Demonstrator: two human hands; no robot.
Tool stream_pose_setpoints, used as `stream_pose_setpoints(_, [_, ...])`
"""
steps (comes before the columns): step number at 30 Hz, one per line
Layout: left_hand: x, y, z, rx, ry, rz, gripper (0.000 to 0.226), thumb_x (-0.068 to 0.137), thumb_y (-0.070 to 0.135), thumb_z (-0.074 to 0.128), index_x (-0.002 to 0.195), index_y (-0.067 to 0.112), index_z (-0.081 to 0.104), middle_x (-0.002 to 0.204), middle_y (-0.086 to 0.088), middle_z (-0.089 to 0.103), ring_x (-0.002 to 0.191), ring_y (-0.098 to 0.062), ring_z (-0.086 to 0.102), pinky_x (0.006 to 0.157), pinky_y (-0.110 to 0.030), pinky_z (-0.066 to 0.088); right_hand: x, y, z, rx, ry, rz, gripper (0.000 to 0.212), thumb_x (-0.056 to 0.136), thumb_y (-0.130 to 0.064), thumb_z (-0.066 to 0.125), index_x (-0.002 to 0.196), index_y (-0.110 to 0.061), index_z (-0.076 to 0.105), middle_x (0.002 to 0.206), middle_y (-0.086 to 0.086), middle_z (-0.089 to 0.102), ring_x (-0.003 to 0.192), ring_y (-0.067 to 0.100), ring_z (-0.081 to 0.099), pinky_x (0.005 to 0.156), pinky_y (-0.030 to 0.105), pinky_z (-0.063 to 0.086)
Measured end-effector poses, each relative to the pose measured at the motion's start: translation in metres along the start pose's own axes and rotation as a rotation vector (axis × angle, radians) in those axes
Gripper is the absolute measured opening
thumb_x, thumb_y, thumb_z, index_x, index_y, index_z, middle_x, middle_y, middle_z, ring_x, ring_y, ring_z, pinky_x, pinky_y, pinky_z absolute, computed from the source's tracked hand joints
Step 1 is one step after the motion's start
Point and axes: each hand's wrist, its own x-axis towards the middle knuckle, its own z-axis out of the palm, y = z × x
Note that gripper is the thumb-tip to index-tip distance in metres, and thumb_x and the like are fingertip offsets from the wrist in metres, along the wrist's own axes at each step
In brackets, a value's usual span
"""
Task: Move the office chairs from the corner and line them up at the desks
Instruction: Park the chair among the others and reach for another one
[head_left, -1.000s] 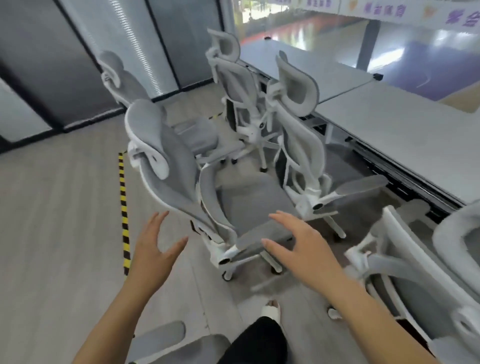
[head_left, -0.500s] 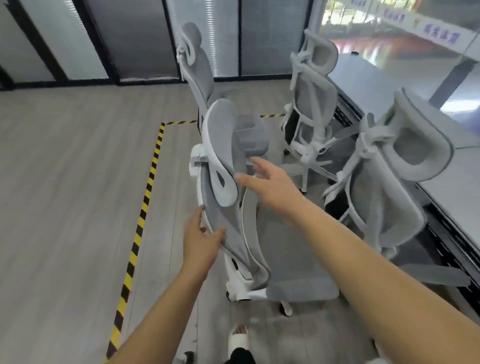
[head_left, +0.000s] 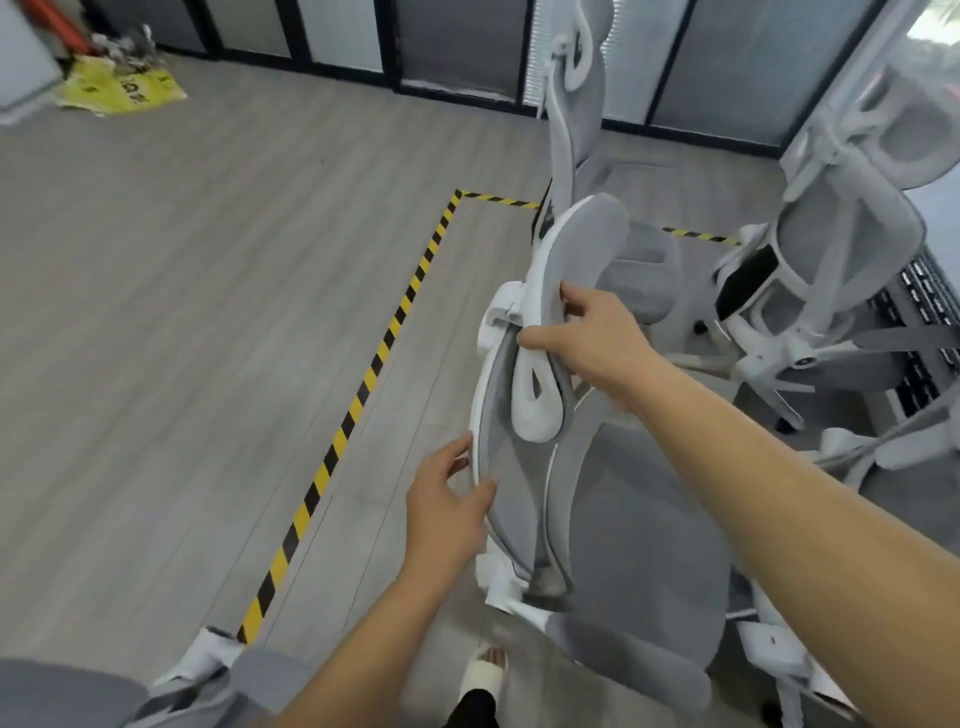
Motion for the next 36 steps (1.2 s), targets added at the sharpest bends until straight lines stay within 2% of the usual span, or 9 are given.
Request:
stream_pose_setpoints(2, [0.008, -0.001, -0.014, 0.026, 0.051, 0.021, 0.048, 0.084, 0.021, 0.074, 0.129, 0.029, 0.059, 0.12, 0.019, 0.059, 0.109, 0.008, 0.054, 0.079, -0.001, 0.043, 0.008, -0.009, 0.017, -0.024, -0.004, -0.025, 0.058, 0.061, -0.047, 0.074, 0.114, -0.028, 0.059, 0.107, -0.007, 0.064, 0.094, 0.017, 0.063, 0.084, 0.042, 0.056])
stream_pose_setpoints(9, [0.05, -0.012, -0.083, 0.113, 0.24, 0.036, 0.046, 0.085, 0.011, 0.068, 0.13, 0.021, 0.062, 0.124, 0.008, 0.065, 0.11, -0.007, 0.061, 0.088, -0.016, 0.045, 0.041, -0.056, 0.099, -0.053, -0.007, -0.11, 0.05, 0.064, -0.053, 0.069, 0.099, -0.021, 0.053, 0.096, -0.005, 0.063, 0.091, 0.023, 0.061, 0.084, 0.045, 0.051])
stream_pose_setpoints(13, [0.075, -0.016, -0.127, 0.181, 0.318, 0.011, 0.046, 0.091, 0.015, 0.061, 0.136, 0.02, 0.056, 0.133, 0.006, 0.06, 0.117, -0.011, 0.058, 0.099, -0.035, 0.049, 0.057, -0.082, 0.15, 0.011, -0.061, -0.13, 0.083, 0.071, -0.052, 0.068, 0.142, -0.02, 0.04, 0.135, 0.001, 0.054, 0.123, 0.024, 0.051, 0.103, 0.043, 0.042])
stream_pose_setpoints(15, [0.087, -0.012, -0.145, 0.3, 0.316, 0.001, 0.047, 0.093, 0.016, 0.056, 0.14, 0.019, 0.051, 0.138, 0.003, 0.056, 0.125, -0.02, 0.054, 0.102, -0.032, 0.043, 0.058, -0.089, 0.17, 0.099, -0.094, -0.142, 0.093, 0.075, -0.049, 0.07, 0.152, -0.021, 0.027, 0.15, 0.0, 0.04, 0.136, 0.02, 0.039, 0.111, 0.04, 0.034])
stream_pose_setpoints(17, [0.094, -0.007, -0.159, 0.618, 0.288, -0.019, 0.053, 0.091, 0.014, 0.052, 0.143, 0.019, 0.043, 0.145, -0.004, 0.047, 0.136, -0.029, 0.041, 0.104, -0.033, 0.037, 0.05, -0.089, 0.186, 0.169, -0.116, -0.18, 0.088, 0.078, -0.046, 0.072, 0.15, -0.021, 0.028, 0.153, -0.001, 0.035, 0.14, 0.016, 0.033, 0.114, 0.036, 0.03])
stream_pose_setpoints(19, [0.092, -0.003, -0.157, 0.911, 0.274, -0.048, 0.068, 0.09, 0.02, 0.053, 0.151, 0.018, 0.022, 0.161, -0.012, 0.015, 0.147, -0.036, 0.011, 0.117, -0.043, 0.018, 0.038, -0.074, 0.192, 0.168, -0.11, -0.21, 0.086, 0.079, -0.047, 0.071, 0.15, -0.022, 0.028, 0.157, 0.0, 0.028, 0.144, 0.014, 0.023, 0.117, 0.036, 0.024])
stream_pose_setpoints(21, [0.083, -0.004, -0.137, 0.966, 0.254, -0.015, 0.08, 0.091, 0.033, 0.056, 0.155, 0.023, 0.01, 0.163, -0.01, -0.005, 0.149, -0.036, -0.005, 0.119, -0.048, 0.003, 0.024, -0.047, 0.182, 0.141, -0.068, -0.214, 0.089, 0.078, -0.055, 0.069, 0.151, -0.029, 0.025, 0.16, -0.002, 0.02, 0.147, 0.012, 0.013, 0.12, 0.039, 0.017])
stream_pose_setpoints(27, [0.092, -0.008, -0.008, 0.89, -0.206, 0.101, 0.085, 0.087, 0.048, 0.059, 0.155, 0.034, 0.01, 0.164, -0.004, -0.003, 0.15, -0.03, -0.004, 0.121, -0.042, 0.005, 0.006, 0.057, 0.051, -0.033, 0.236, -0.11, 0.079, 0.081, -0.048, 0.07, 0.148, -0.035, 0.03, 0.16, -0.006, 0.017, 0.148, 0.011, 0.011, 0.12, 0.042, 0.016])
stream_pose_setpoints(36, [0.16, 0.092, 0.248, 0.775, -0.819, 0.454, 0.082, 0.08, 0.055, 0.066, 0.15, 0.034, 0.028, 0.161, 0.0, 0.019, 0.149, -0.022, 0.013, 0.121, -0.038, 0.013, -0.053, 0.157, -0.179, -0.052, 0.697, 0.238, 0.061, 0.085, -0.044, 0.067, 0.14, -0.041, 0.042, 0.152, -0.019, 0.03, 0.142, 0.004, 0.024, 0.118, 0.041, 0.025])
